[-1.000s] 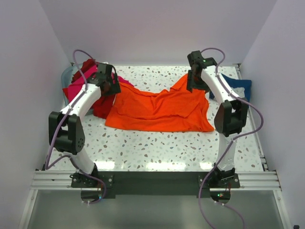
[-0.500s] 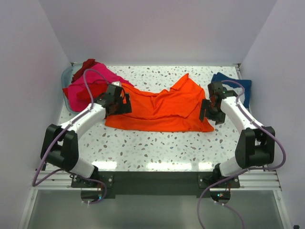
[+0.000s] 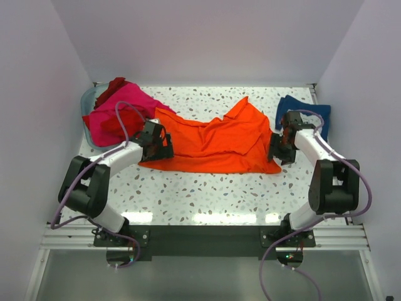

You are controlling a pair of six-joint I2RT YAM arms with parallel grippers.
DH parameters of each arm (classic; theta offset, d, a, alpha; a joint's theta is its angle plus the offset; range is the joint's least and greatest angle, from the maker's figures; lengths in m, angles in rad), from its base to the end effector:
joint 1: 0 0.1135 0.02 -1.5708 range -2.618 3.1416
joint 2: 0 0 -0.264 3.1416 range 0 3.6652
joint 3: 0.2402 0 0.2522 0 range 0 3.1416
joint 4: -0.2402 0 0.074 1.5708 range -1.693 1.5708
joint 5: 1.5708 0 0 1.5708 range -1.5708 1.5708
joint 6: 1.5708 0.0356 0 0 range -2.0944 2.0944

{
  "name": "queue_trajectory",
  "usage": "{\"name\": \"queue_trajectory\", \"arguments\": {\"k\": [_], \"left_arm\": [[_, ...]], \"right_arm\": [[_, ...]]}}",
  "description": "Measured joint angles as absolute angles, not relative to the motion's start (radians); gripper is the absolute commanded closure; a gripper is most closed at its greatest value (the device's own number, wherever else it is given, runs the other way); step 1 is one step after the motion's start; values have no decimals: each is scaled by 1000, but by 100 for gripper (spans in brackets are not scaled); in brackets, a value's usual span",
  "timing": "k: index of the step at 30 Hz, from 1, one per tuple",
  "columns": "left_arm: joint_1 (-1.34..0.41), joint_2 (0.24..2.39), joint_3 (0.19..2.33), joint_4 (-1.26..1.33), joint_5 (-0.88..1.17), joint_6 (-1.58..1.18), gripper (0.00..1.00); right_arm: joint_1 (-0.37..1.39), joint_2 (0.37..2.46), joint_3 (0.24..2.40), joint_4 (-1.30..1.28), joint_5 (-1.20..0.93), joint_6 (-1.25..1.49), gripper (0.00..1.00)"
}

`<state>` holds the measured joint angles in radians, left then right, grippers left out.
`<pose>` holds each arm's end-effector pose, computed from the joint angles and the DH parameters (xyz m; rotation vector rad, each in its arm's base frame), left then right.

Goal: Fold and stack the t-shirts
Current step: Fold the tshirt

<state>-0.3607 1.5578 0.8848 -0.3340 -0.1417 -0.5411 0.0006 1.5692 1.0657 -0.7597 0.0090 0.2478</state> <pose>0.2861 -0.1026 0.1794 -0.2841 2.5546 -0.1602 0.2963 -0.0001 0.2074 0.3515 2.8131 0.0418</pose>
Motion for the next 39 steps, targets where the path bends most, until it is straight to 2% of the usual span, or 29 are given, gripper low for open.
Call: {"name": "queue_trajectory", "arguments": {"k": [4, 6, 11, 13, 15, 16, 18, 36, 39], "left_arm": [[-361, 1599, 884, -303, -142, -541, 2], [-361, 1616, 884, -295, -142, -542, 2], [-361, 1620, 868, -256, -155, -541, 2], [-361, 1614, 856, -239, -159, -541, 1], [-361, 1608, 845, -223, -162, -541, 1], [-361, 1606, 841, -216, -163, -541, 2], [-361, 1602, 832, -202, -165, -540, 1], [-362, 1518, 725, -126, -171, -539, 1], [-363, 1506, 709, -113, -169, -538, 1]], "right_arm": [[2, 1589, 1055, -758, 4, 241, 46], [2, 1601, 1055, -758, 5, 240, 51], [2, 1645, 1055, -765, 11, 236, 74], [2, 1658, 1055, -770, 15, 235, 77], [2, 1663, 1055, -773, 17, 233, 85], [2, 1663, 1055, -774, 19, 230, 93], [2, 1663, 1055, -777, 30, 226, 100], [-20, 1735, 1144, -874, 281, 200, 100], [-20, 1753, 1144, -883, 302, 200, 88]]}}
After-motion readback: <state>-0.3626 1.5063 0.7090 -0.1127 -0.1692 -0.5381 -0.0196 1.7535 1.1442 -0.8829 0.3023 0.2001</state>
